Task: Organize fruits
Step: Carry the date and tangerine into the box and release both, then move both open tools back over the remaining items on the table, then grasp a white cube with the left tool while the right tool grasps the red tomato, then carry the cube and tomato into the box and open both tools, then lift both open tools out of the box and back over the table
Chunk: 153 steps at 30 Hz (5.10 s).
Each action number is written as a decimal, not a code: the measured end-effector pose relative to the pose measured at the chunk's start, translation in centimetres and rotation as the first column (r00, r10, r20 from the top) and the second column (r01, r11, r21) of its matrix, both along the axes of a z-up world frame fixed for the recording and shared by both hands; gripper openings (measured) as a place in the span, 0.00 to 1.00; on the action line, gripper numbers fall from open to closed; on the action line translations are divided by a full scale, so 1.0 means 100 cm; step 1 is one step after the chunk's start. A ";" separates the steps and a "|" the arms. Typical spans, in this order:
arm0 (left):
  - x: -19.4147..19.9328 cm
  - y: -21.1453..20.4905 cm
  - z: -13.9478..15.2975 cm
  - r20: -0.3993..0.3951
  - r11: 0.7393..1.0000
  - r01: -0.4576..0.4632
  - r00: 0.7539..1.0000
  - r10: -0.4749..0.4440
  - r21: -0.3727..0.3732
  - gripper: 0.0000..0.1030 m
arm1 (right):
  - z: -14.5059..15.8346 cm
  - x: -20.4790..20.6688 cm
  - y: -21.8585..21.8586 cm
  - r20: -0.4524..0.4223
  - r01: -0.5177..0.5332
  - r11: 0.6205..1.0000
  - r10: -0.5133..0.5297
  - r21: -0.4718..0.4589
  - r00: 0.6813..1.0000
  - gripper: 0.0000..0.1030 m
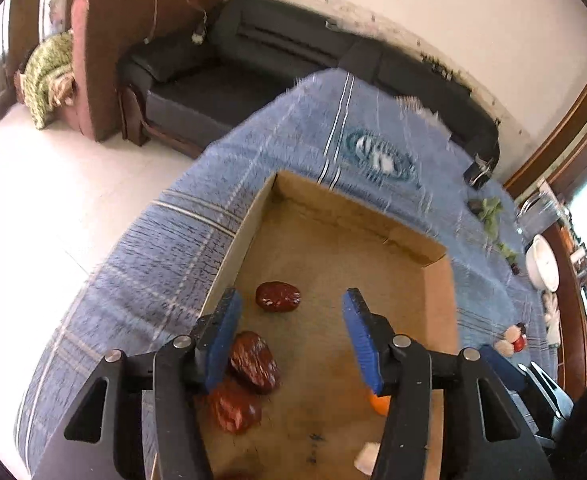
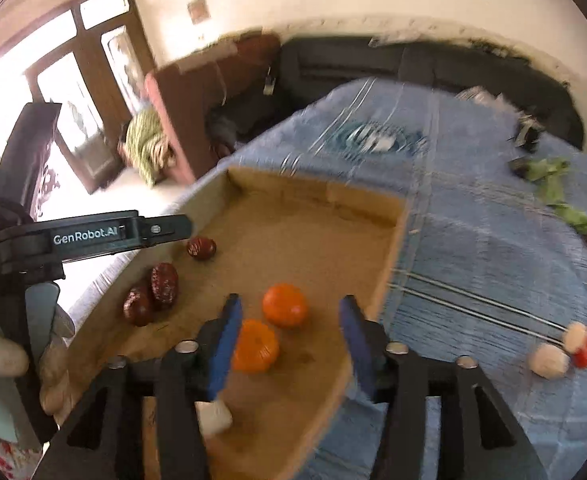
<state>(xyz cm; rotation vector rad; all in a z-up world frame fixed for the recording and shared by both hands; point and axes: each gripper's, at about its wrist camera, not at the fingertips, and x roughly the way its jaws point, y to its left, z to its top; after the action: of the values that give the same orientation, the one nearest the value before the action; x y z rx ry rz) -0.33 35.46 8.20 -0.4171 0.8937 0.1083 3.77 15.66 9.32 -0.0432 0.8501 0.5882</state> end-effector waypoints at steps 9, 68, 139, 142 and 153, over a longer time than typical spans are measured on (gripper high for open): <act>-0.047 -0.090 0.068 0.227 0.988 0.149 0.964 -0.136 -0.040 0.66 | 0.015 -0.049 -0.090 0.059 0.145 0.989 -0.147 0.033 0.987 0.68; 0.028 -0.295 -0.044 0.017 0.890 0.453 0.891 -0.454 0.055 0.47 | -0.053 0.057 -0.256 -0.049 0.390 0.921 -0.390 -0.015 0.920 0.57; 0.067 -0.014 -0.040 -0.118 0.998 0.049 0.992 -0.043 0.045 0.33 | -0.037 0.069 0.034 -0.129 -0.026 0.998 0.019 -0.056 0.991 0.32; 0.069 -0.012 -0.044 -0.114 0.999 0.049 0.992 -0.048 0.010 0.37 | -0.042 0.073 0.037 -0.139 -0.031 0.997 0.022 -0.065 0.990 0.33; -0.002 -0.036 0.022 0.083 0.999 0.004 0.997 -0.006 0.034 0.57 | 0.000 0.030 -0.021 -0.043 0.041 0.998 -0.039 0.053 0.998 0.54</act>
<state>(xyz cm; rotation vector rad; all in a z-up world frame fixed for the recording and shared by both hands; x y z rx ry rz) -0.57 31.86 10.36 -0.3849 0.8099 0.1008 6.73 13.54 9.35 0.0350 0.8734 0.5757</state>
